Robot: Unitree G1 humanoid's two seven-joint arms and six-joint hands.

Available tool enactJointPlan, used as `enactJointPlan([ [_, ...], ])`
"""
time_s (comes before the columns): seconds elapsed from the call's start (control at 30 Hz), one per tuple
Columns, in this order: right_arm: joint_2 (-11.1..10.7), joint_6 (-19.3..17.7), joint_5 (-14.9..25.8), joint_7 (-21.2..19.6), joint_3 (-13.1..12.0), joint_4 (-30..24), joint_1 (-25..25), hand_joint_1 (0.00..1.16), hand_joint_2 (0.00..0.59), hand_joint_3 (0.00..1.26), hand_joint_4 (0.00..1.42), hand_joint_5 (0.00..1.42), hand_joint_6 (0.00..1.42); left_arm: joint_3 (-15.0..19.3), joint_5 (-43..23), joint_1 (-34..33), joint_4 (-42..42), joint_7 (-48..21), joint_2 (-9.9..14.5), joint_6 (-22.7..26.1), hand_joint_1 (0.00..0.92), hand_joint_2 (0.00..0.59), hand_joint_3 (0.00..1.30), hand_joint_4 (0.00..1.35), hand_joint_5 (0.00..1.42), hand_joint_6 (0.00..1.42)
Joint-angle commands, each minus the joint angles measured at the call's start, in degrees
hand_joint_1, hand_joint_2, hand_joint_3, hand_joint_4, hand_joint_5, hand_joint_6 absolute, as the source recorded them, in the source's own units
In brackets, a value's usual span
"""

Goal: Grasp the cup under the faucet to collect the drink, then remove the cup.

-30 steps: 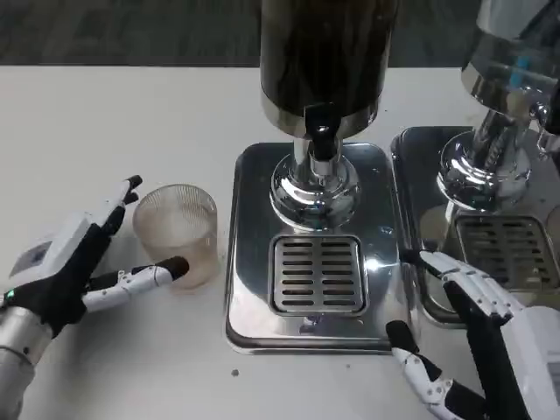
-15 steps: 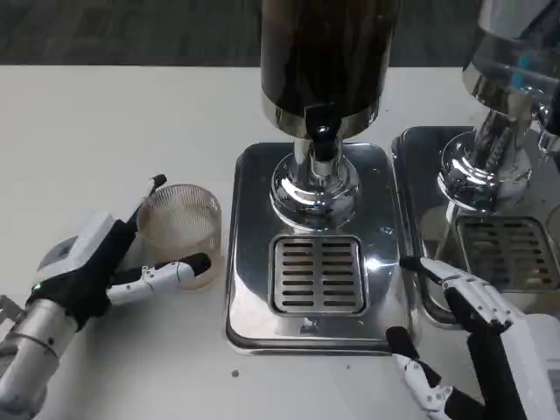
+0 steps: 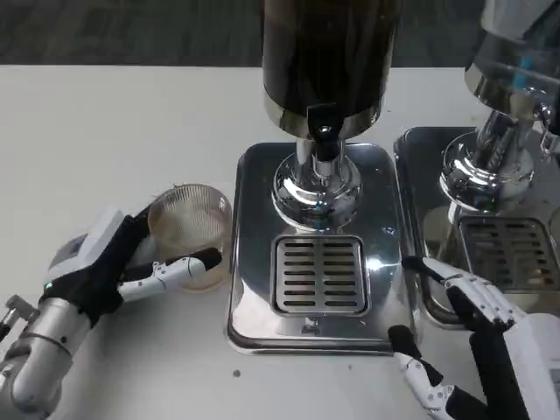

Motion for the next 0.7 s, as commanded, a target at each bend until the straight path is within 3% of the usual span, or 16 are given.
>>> enactJointPlan([
  [0.03, -0.08, 0.18, 1.04, 0.32, -0.42, -0.75, 0.27, 0.44, 0.396, 0.30, 0.31, 0.30, 0.42, -1.04, -0.34, 0.06, 1.22, -0.37, -1.03, -1.29, 0.187, 0.120, 0.28, 0.31, 0.55, 0.70],
  [0.13, -0.14, 0.19, 1.21, 0.43, -0.43, -0.99, 0.20, 0.44, 0.396, 0.30, 0.32, 0.30, 0.42, -1.46, -0.68, -0.11, 1.61, -0.09, -1.09, -1.30, 0.192, 0.128, 0.34, 0.38, 0.66, 0.84],
  [0.37, -0.27, 0.07, 1.69, 0.62, -0.46, -0.98, -0.11, 0.44, 0.396, 0.30, 0.33, 0.31, 0.42, -1.80, -0.69, 0.42, 1.90, 2.19, -1.53, -1.91, 0.212, 0.141, 0.41, 0.51, 0.79, 1.01],
  [0.7, -0.42, -0.15, 2.01, 0.91, -0.79, -1.27, -0.04, 0.45, 0.396, 0.30, 0.35, 0.31, 0.42, -2.23, -0.47, 0.68, 2.34, 3.30, -1.59, -1.91, 0.276, 0.162, 0.45, 0.56, 0.84, 1.08],
])
